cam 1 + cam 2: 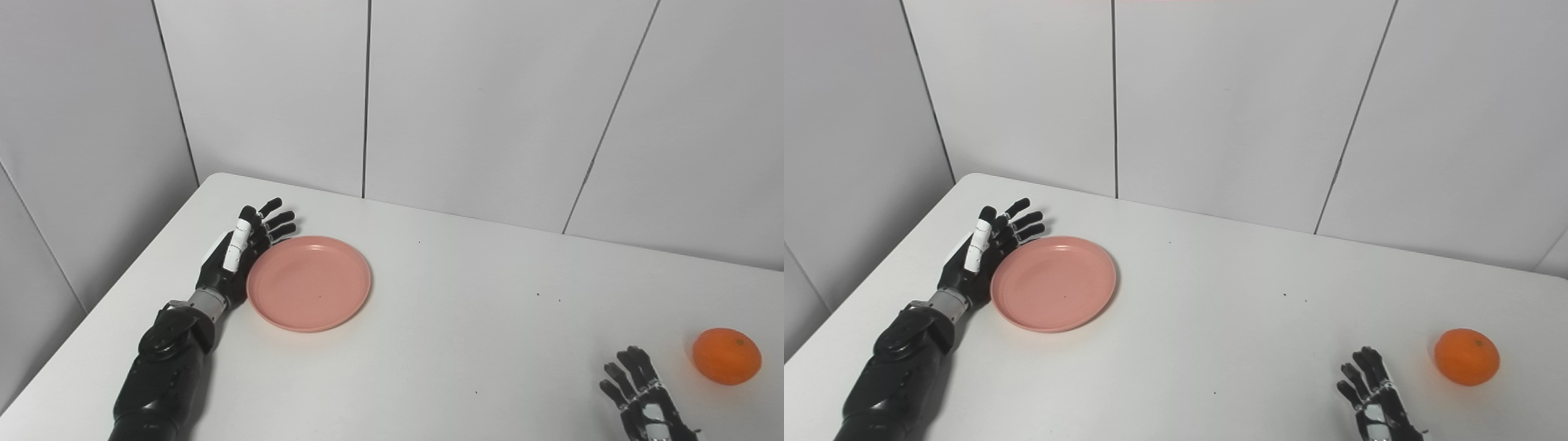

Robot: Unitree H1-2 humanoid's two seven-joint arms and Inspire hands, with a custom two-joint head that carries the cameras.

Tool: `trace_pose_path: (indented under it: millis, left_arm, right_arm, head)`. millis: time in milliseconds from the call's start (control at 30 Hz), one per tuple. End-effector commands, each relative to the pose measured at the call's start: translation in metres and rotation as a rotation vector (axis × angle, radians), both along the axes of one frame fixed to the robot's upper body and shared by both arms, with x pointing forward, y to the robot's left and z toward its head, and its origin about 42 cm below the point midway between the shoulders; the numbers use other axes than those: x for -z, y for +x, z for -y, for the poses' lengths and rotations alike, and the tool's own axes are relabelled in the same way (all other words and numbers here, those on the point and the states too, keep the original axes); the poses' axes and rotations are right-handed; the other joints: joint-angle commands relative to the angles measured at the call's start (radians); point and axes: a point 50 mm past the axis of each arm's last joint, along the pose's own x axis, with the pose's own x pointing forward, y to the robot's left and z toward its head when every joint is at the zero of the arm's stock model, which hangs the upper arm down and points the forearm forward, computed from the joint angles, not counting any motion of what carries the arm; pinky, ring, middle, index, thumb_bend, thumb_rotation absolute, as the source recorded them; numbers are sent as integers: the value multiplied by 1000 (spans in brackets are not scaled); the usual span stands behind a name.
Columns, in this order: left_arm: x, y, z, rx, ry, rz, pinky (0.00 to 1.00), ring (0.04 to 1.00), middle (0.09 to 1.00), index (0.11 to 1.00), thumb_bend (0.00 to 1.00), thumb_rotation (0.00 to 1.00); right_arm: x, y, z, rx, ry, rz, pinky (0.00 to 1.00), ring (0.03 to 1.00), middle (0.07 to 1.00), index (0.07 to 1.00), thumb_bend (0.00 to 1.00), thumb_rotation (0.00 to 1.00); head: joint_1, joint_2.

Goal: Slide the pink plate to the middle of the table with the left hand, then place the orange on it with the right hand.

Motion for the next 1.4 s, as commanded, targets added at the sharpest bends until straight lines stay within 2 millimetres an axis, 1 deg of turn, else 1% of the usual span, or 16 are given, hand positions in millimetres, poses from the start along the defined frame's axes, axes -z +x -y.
trace_pose_path:
  millis: [0,367,467,667,767,833,933,1000,1133,1233,1367]
  left_arm:
    - [-7,4,7,9,-7,8,822,869,860,908,975,912]
    - [-3,-1,26,45,-28,-24,846,889,887,934,956,929]
    - [-2,-2,32,56,-21,-25,833,886,877,922,938,943]
    - [-1,-4,40,71,-31,-30,832,889,876,929,949,918]
    - [0,-4,43,66,-49,-28,829,884,848,929,943,910]
    - [-2,-4,46,66,-49,-25,821,883,851,925,943,907]
    - [-4,-4,52,45,-59,-38,811,881,862,909,940,882]
    - [-5,-5,56,32,-71,-48,827,884,857,902,929,867]
    - [-5,-7,61,26,-87,-62,854,896,868,906,921,865]
    - [-5,-8,66,20,-81,-74,848,894,874,912,905,875]
    - [-5,-10,71,-1,-70,-83,856,880,843,901,901,864]
  right_arm:
    - [36,-17,2,16,8,-152,895,904,933,923,734,800]
    - [36,-18,1,20,17,-152,886,899,930,921,723,781]
    - [36,-18,1,18,16,-150,889,898,932,924,720,780]
    - [35,-18,0,20,14,-150,880,891,926,916,735,774]
    - [34,-18,-1,23,14,-150,876,888,925,912,740,769]
    - [34,-18,-2,19,13,-145,877,889,924,910,745,770]
    - [34,-17,-4,19,9,-145,871,885,925,909,762,770]
    - [32,-17,-5,19,10,-146,868,882,922,907,768,763]
    - [30,-18,-9,16,12,-144,865,878,916,903,778,759]
    - [28,-17,-11,12,10,-144,866,878,915,902,780,761]
    - [26,-16,-15,9,11,-140,872,878,916,906,779,763]
  head:
    - [1,1]
    - [-9,9]
    - [-13,14]
    - [-19,20]
    - [-26,24]
    - [-33,28]
    - [-48,37]
    - [-59,43]
    - [-85,58]
    - [-108,74]
    - [-143,89]
